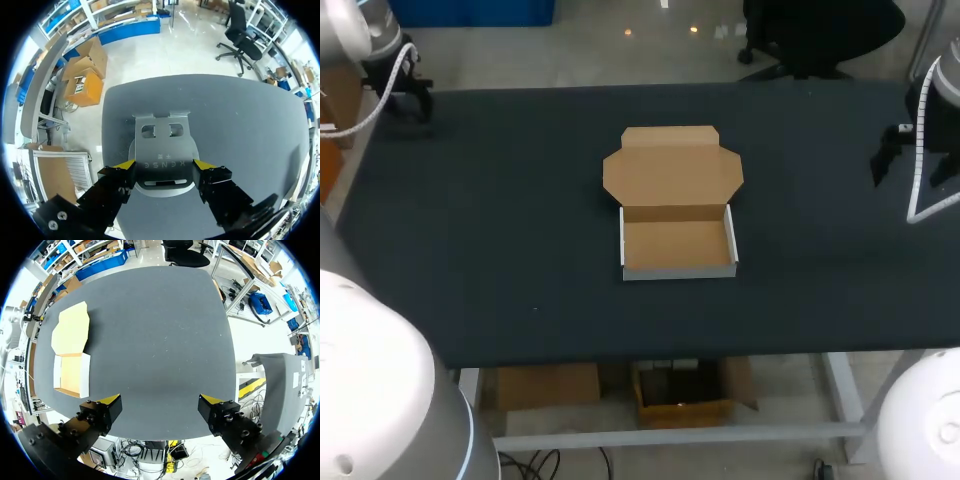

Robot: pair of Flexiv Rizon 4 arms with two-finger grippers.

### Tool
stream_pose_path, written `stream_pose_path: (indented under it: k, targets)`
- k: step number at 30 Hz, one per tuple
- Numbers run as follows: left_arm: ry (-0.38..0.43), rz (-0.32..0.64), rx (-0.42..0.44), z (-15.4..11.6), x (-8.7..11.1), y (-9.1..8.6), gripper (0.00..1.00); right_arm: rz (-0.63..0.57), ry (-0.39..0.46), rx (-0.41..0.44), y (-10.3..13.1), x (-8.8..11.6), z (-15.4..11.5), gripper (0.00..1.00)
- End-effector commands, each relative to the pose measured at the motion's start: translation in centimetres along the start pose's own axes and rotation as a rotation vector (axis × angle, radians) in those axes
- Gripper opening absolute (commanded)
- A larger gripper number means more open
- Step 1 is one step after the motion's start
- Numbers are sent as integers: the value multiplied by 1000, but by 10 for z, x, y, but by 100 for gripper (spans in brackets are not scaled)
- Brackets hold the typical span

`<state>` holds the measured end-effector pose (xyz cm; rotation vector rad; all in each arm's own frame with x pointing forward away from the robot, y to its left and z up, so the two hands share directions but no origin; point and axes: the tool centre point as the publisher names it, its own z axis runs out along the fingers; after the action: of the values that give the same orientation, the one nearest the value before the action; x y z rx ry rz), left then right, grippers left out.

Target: Assemble the packaging by folding the flat box into shape, placing the metal phone stand inside, and closing the box properly

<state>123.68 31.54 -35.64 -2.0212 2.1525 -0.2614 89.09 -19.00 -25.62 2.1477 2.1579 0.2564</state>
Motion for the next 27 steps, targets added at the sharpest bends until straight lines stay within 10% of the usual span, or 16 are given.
stream_pose_path:
  k: [1, 27]
  targets:
    - [-5, 11, 92, -13, 10, 21, 0, 0, -2, 4, 0, 0, -1, 100]
    - [75, 162, 178, -60, 65, 76, 0, -521, 184, -237, -28, 24, -9, 100]
